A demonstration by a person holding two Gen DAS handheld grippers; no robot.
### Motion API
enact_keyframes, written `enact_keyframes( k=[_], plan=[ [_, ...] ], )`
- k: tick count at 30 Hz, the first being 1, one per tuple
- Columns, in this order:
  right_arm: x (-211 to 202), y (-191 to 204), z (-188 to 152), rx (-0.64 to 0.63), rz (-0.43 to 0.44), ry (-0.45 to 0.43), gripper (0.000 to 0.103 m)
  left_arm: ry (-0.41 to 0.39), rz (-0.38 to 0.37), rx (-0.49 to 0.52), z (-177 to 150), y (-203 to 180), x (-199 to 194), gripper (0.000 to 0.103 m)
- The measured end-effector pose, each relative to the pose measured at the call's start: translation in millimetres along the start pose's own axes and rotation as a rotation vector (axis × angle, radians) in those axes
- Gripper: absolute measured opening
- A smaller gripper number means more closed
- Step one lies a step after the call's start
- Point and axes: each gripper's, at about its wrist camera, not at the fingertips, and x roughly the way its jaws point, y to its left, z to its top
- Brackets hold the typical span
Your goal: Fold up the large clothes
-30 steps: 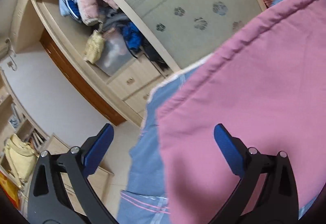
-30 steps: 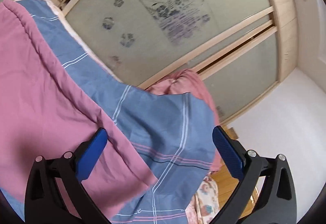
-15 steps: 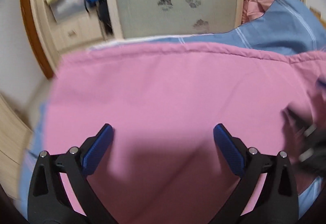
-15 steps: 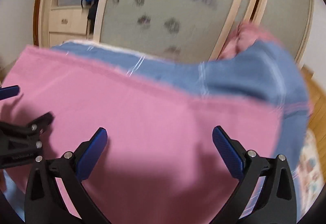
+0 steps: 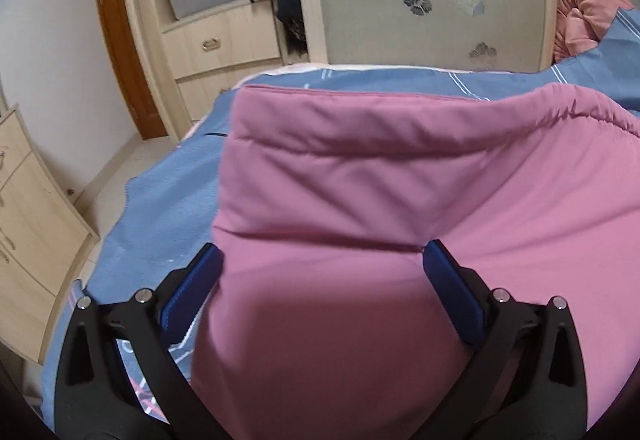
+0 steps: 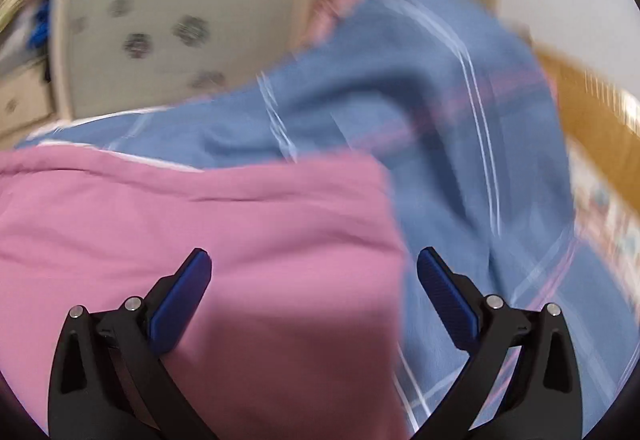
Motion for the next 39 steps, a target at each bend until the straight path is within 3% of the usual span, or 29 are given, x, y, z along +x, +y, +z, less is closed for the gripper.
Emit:
enact_keyframes(
  k=[4, 7, 10, 12, 14, 16, 19, 23, 25, 31, 36, 39],
  plan=[
    [-15, -18, -4, 0.020, 0.010, 0.006, 0.102, -0.057, 0.059, 0.000, 2, -2, -25, 0.101],
    [-55, -24, -4, -0.039, 0.050, -0.064, 0.102, -0.146, -0.013, -0.039, 0, 16, -65, 0.101],
    [-132, -45, -27, -0.046, 0.158, -0.201, 0.102, -0.236, -0.139, -0.097, -17, 47, -132, 0.101],
    [-186, -56, -53, -0.073, 0.212, -0.291, 0.102, -0.250, -0.196, -0.112, -33, 65, -177, 0.101],
    [-230, -59, -76, -0.107, 0.242, -0.348, 0.102, -0.229, -0.158, -0.085, -47, 70, -218, 0.101],
    [-254, -54, -88, -0.122, 0.235, -0.308, 0.102, -0.228, -0.167, -0.076, -65, 74, -260, 0.101],
    [-286, -50, -98, -0.096, 0.312, -0.193, 0.102, -0.171, -0.178, -0.054, -83, 70, -299, 0.101],
    [-322, -62, -109, -0.034, 0.269, -0.125, 0.102, -0.171, -0.114, -0.041, -115, 67, -344, 0.101],
    [-335, -64, -114, -0.044, 0.313, -0.091, 0.102, -0.160, -0.113, -0.034, -130, 67, -358, 0.101],
    [-375, -61, -133, -0.107, 0.370, -0.152, 0.102, -0.149, -0.153, -0.018, -149, 64, -384, 0.101],
    [-398, -45, -137, -0.190, 0.345, -0.216, 0.102, -0.168, -0.182, 0.003, -142, 55, -397, 0.101],
    [-401, -39, -130, -0.181, 0.348, -0.193, 0.102, -0.197, -0.183, 0.012, -130, 50, -408, 0.101]
  ],
)
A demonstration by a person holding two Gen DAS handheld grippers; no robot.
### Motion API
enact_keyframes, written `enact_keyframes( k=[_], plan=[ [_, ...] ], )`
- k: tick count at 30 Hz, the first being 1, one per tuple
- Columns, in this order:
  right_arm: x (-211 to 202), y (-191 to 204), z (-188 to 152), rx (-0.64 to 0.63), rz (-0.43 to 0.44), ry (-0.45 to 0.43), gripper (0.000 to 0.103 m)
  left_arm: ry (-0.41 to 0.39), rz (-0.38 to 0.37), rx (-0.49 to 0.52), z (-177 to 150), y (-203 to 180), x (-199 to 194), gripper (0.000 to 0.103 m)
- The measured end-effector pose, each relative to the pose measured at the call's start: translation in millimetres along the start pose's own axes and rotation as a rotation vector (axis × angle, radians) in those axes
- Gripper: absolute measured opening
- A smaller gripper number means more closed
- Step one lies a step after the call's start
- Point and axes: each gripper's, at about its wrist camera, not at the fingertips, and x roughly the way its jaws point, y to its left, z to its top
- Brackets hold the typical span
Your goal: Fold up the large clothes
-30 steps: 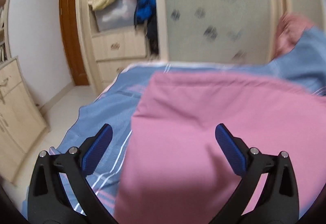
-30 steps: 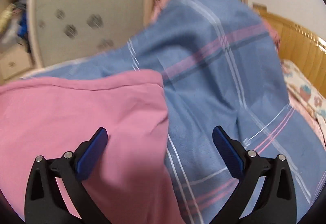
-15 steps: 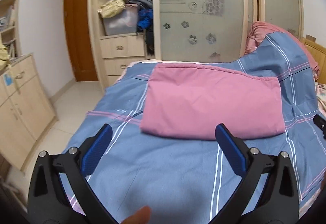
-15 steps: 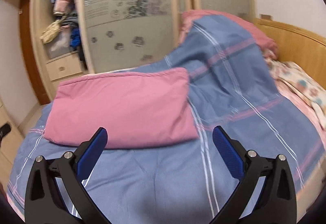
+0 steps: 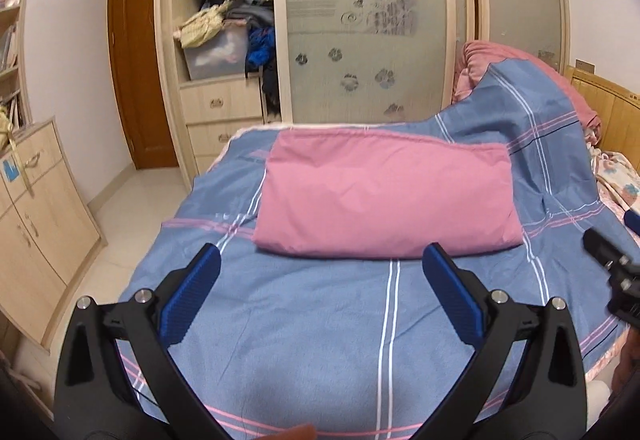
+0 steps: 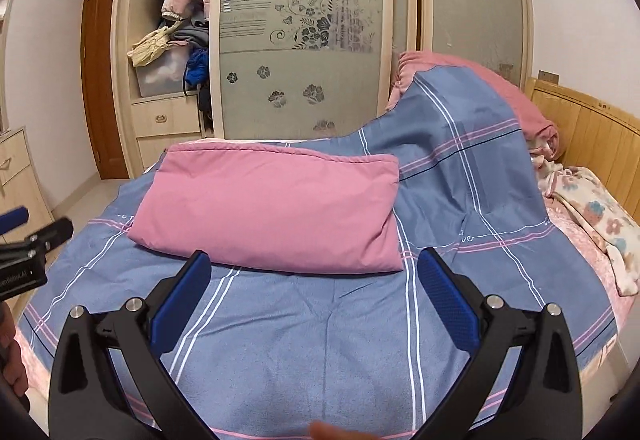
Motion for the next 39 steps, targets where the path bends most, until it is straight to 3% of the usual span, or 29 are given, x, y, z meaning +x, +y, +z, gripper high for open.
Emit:
enact_keyframes(
  k=[11, 20, 39],
  plan=[
    [-6, -6, 12, 0.043, 0.011, -0.009, 0.102, -0.050, -0.030, -0.013, 28, -8, -10, 0.101],
    [-7, -9, 13, 0.060, 0.015, -0.006, 0.102, -0.033, -0.001, 0.025, 21, -10, -6, 0.101],
    [-8, -5, 20, 0.046, -0.001, -0.021, 0.102, -0.035, -0.018, 0.017, 19, -11, -5, 0.101]
  ],
)
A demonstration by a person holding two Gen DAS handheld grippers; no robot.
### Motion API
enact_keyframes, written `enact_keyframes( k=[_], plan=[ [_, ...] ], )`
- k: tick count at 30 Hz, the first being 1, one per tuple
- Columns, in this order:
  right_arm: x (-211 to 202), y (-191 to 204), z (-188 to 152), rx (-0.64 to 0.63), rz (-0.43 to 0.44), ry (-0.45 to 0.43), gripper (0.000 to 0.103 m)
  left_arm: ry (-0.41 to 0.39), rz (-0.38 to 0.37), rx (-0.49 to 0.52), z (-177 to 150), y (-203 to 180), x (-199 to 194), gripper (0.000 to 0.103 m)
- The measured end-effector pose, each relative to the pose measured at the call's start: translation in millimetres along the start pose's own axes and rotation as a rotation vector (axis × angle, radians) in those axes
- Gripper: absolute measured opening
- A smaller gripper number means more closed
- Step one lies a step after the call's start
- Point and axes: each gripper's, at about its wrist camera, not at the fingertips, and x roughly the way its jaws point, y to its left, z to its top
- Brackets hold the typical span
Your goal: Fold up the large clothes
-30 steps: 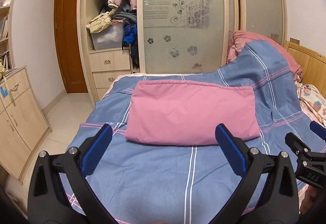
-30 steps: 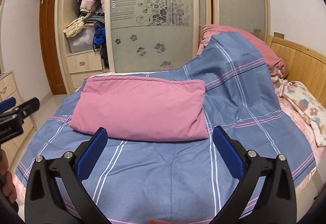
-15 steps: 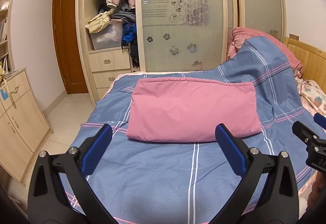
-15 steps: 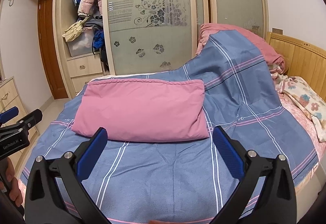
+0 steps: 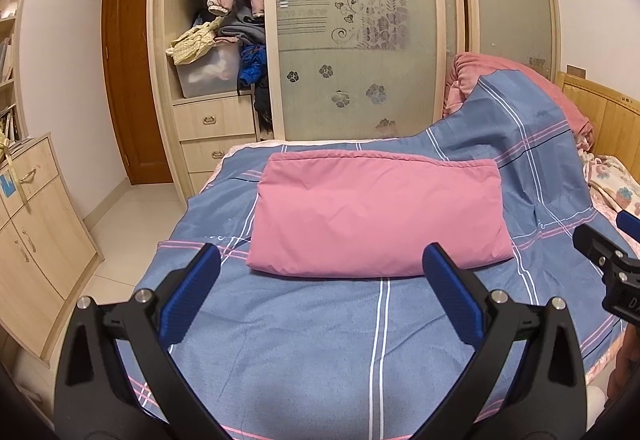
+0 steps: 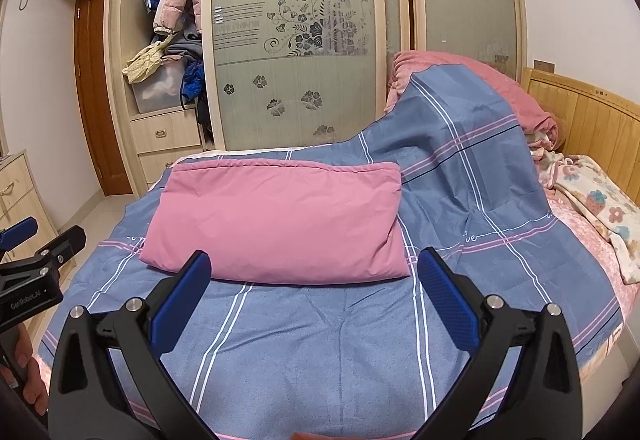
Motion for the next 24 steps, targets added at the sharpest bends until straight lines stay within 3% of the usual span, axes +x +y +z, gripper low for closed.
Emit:
enact_keyframes(
  k=[24],
  plan=[
    [15, -2, -1, 0.009, -0.025, 0.036, 0.102, 0.005, -0.002, 0.014, -2, -1, -3, 0.101]
  ],
)
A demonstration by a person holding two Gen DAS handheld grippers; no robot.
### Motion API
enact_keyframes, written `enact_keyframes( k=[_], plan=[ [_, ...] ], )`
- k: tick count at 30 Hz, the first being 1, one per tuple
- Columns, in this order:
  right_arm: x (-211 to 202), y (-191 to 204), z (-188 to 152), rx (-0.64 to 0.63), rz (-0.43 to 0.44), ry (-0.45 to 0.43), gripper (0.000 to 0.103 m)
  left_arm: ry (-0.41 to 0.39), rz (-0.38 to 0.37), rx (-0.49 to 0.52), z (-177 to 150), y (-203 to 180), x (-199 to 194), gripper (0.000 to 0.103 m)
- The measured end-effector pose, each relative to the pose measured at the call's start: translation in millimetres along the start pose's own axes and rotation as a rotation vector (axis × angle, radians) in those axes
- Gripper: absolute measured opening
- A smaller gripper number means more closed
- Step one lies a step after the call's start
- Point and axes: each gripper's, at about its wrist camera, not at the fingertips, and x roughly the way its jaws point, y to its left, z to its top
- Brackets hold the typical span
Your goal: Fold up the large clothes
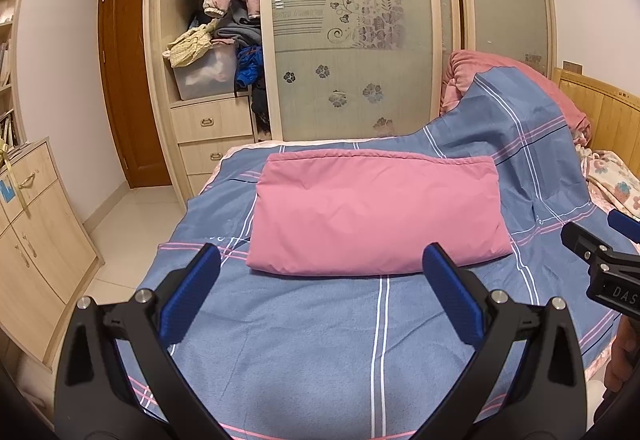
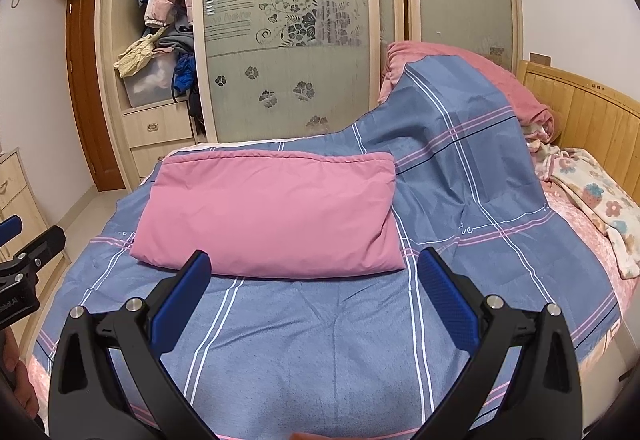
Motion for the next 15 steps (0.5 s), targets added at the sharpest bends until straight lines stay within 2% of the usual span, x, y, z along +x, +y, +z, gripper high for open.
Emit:
enact_keyframes(
  k=[15],
  plan=[
    [-0.3, -0.5, -2.4, -0.014, -0.019, 0.000, 0.102, 0.015, -0.021, -0.006, 3.4, 1.4, 3.3, 0.101]
  ],
)
